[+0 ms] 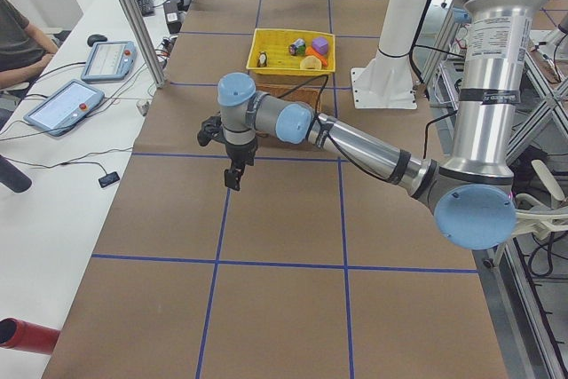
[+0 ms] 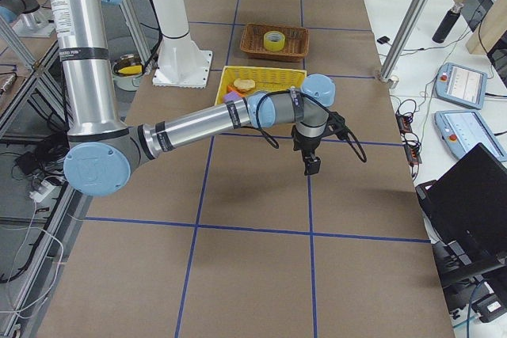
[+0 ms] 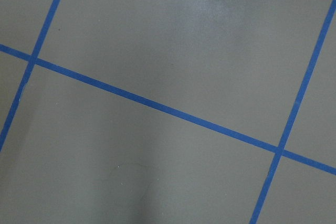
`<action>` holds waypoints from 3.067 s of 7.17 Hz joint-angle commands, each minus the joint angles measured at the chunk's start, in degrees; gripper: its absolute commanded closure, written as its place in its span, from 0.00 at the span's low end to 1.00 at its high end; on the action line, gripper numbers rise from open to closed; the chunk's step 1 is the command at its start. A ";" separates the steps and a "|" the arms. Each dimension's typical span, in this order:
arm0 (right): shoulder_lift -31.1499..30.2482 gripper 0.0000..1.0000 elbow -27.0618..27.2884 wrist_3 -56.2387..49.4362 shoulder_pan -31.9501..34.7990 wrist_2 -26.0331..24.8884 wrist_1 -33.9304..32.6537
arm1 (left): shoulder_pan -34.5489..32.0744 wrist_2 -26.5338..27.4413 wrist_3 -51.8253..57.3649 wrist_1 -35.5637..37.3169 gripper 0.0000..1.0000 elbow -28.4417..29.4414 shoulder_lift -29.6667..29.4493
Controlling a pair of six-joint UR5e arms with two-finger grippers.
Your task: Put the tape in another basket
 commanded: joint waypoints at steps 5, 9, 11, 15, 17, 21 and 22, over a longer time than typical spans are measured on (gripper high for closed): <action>-8.50 0.00 4.00 -0.71 1.78 0.35 -0.10 | -3.07 -4.64 -2.49 0.10 0.02 1.76 2.35; -13.05 0.00 6.53 -0.62 2.40 0.79 0.34 | -3.33 -4.37 -2.49 0.01 0.02 1.24 2.53; -13.95 0.00 7.26 -0.45 2.40 1.75 0.42 | -3.33 -4.46 -2.49 0.10 0.02 1.16 2.53; -13.25 0.00 6.90 -0.01 2.49 0.61 0.51 | -3.33 -4.46 -2.58 0.10 0.02 1.50 2.97; -12.72 0.00 7.08 -0.01 3.19 0.79 0.51 | -3.24 -4.46 -2.58 0.10 0.02 1.24 2.97; -12.72 0.00 7.16 -0.53 3.19 1.58 0.51 | -3.33 -4.28 -2.49 -0.43 0.02 0.54 3.05; -12.98 0.00 7.08 -0.62 3.19 2.19 0.51 | -3.42 -4.28 -2.58 -0.43 0.02 0.54 3.05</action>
